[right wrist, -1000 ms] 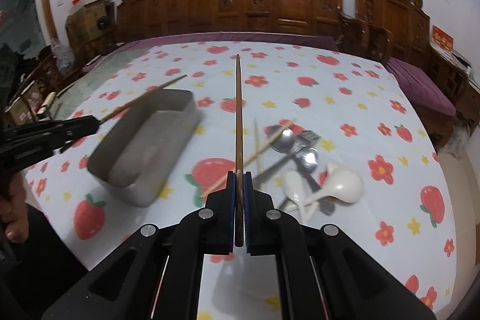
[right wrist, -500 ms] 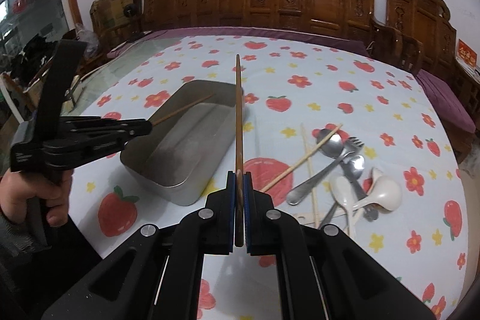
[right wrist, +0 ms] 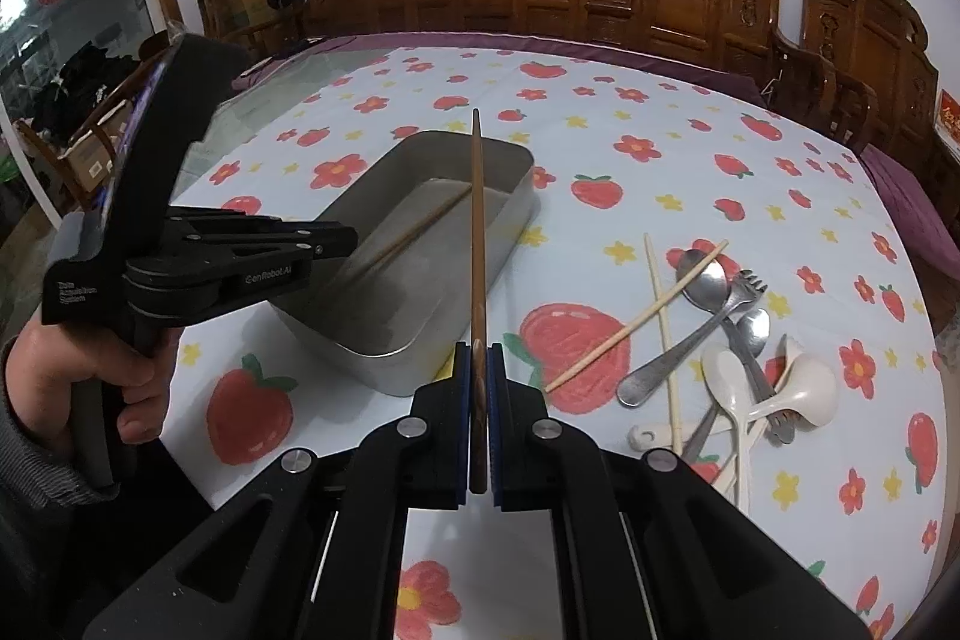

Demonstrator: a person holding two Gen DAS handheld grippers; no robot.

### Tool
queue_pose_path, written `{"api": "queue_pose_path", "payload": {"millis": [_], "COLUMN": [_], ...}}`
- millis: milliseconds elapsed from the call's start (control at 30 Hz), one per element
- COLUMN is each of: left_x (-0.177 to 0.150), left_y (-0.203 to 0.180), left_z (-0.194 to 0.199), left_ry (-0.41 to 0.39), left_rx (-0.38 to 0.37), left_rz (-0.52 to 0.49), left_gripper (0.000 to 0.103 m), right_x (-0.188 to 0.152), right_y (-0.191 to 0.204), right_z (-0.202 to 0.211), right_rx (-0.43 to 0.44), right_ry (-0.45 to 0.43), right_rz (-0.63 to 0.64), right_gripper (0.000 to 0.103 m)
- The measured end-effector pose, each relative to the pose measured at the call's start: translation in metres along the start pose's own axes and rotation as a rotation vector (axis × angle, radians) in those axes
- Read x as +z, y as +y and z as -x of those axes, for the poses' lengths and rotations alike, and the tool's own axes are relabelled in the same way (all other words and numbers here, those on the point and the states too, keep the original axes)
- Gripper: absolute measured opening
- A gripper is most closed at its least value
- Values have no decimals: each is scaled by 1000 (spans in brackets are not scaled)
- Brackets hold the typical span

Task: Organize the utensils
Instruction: 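Carry both chopsticks over the steel tray and open both tools to drop them inside, then grasp a white plastic spoon with the right tool while the left returns to pile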

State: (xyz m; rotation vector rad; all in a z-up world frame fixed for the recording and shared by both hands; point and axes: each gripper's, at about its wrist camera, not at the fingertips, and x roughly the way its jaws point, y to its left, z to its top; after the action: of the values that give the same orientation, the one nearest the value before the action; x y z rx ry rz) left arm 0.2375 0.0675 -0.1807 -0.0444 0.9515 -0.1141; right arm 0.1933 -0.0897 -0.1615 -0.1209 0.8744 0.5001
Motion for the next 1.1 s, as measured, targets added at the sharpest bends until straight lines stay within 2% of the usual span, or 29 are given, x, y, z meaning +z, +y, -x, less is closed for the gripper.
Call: {"api": "queue_pose_path", "payload": {"millis": [67, 133, 233, 500, 600, 900, 1100], "left_x": [1, 3, 6, 10, 12, 12, 11], "left_y": [2, 8, 17, 43, 50, 57, 56], "left_z": [7, 17, 30, 57, 62, 63, 63], "left_ry": [-18, -44, -76, -153, -168, -169, -168], "left_rx": [0, 0, 10, 60, 62, 61, 62], "left_rz": [5, 16, 31, 55, 68, 77, 75], "left_gripper": [26, 27, 37, 70, 73, 73, 73], "right_x": [2, 5, 12, 30, 36, 47, 47], "right_y": [2, 4, 11, 21, 26, 37, 38], "right_z": [-3, -8, -15, -47, -59, -91, -96], "right_rx": [11, 24, 47, 83, 85, 87, 122], "right_ry": [7, 15, 25, 95, 117, 177, 158], "right_rz": [-5, -14, -25, -79, -86, -111, -112], "right_gripper": [6, 6, 6, 6, 6, 6, 10]}}
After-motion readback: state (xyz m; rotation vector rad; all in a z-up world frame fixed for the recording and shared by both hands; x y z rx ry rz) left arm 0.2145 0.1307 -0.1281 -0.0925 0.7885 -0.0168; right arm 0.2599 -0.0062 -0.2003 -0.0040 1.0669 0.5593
